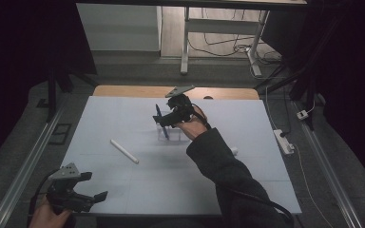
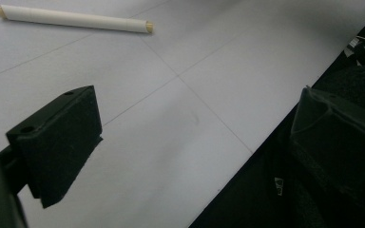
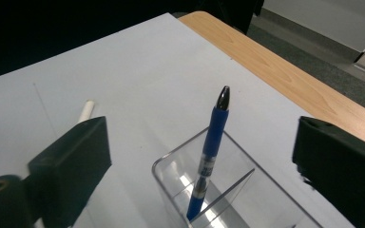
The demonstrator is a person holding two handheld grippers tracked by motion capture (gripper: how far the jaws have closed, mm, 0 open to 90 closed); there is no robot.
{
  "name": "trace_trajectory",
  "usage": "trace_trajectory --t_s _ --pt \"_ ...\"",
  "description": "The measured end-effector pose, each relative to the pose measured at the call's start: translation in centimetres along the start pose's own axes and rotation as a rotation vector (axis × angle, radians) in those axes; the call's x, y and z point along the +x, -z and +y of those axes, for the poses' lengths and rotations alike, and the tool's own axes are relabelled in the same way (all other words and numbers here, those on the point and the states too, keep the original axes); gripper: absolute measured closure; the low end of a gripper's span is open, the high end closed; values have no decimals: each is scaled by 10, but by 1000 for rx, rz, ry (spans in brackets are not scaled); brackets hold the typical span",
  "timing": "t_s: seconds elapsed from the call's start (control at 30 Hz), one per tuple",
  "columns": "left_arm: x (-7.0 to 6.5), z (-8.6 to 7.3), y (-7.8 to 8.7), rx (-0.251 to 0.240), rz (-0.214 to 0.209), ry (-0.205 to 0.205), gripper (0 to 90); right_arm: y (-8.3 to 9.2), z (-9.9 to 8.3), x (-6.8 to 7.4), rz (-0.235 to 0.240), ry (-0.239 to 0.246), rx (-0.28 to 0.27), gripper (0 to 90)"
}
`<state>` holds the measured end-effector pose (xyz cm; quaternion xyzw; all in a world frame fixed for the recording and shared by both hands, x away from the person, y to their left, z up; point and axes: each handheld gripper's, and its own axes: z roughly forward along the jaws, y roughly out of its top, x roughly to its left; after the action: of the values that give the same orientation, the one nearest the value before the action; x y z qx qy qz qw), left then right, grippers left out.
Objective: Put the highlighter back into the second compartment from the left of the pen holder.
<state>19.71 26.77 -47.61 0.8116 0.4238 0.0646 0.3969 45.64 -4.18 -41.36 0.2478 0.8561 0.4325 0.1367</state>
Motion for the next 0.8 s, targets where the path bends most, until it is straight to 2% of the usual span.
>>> trace_trajectory --t_s 0.07,0.17,0.27,0.47,0.57,0.67,0.8 --pt "0 0 0 0 0 -1 31 3 0 2 12 -10 16 0" --pt "0 0 0 -1 0 1 31 8 0 8 8 7 24 0" --pt "0 0 0 1 0 -1 31 12 -1 16 24 14 31 0" --pt "0 0 0 1 -1 -2 31 19 -5 35 98 35 37 0" --pt "0 1 0 1 -1 0 31 16 -8 45 157 34 66 0" --pt "0 1 0 2 -2 -3 31 9 -12 56 178 51 92 0" --pt "0 1 0 2 -3 -5 31 -6 -20 72 208 102 137 0"
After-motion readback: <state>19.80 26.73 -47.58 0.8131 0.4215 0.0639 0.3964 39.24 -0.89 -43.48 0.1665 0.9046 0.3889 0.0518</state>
